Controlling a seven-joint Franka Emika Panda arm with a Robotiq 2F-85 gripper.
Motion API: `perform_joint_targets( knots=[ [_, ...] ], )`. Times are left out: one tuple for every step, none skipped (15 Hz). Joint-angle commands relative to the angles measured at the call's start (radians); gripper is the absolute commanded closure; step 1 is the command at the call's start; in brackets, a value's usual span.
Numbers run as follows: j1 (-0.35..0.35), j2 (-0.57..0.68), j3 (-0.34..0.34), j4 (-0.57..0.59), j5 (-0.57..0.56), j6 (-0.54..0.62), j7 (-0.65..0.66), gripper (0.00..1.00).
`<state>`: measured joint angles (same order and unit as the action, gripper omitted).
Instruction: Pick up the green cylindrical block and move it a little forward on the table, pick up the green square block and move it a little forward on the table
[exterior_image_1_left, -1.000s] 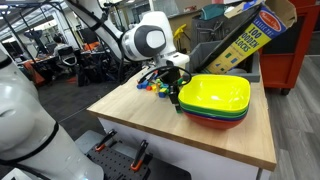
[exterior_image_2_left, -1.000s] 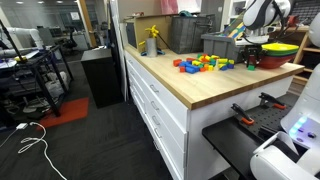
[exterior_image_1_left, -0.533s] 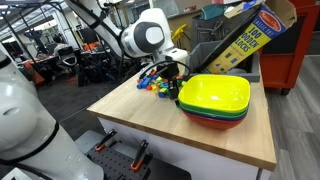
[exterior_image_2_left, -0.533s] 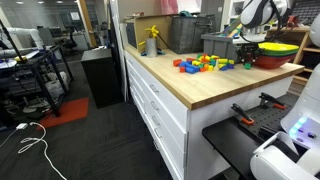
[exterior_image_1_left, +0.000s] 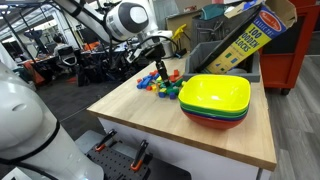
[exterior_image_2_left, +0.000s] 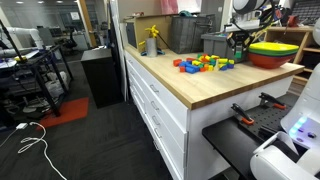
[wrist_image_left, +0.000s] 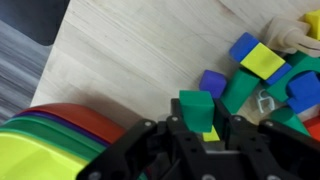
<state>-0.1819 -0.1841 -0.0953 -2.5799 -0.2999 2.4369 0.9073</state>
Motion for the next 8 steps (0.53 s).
perform_joint_targets(
  knots=[
    [0.008,-0.057,0.038,0.041,0.003,-0.065,-0.051,0.91],
    [0.009,-0.054,0.049,0.058,-0.002,-0.066,-0.061,0.91],
    [0.008,-0.05,0.058,0.072,-0.009,-0.063,-0.066,0.91],
    [0.009,-0.036,0.067,0.091,-0.014,-0.055,-0.077,0.91],
    [0.011,-0.026,0.074,0.105,-0.015,-0.048,-0.087,0.91],
    [0.014,-0.008,0.081,0.122,-0.015,-0.04,-0.098,0.91],
    [0.016,0.009,0.086,0.142,-0.015,-0.034,-0.107,0.91],
    [0.019,0.024,0.09,0.156,-0.012,-0.031,-0.12,0.91]
  ],
)
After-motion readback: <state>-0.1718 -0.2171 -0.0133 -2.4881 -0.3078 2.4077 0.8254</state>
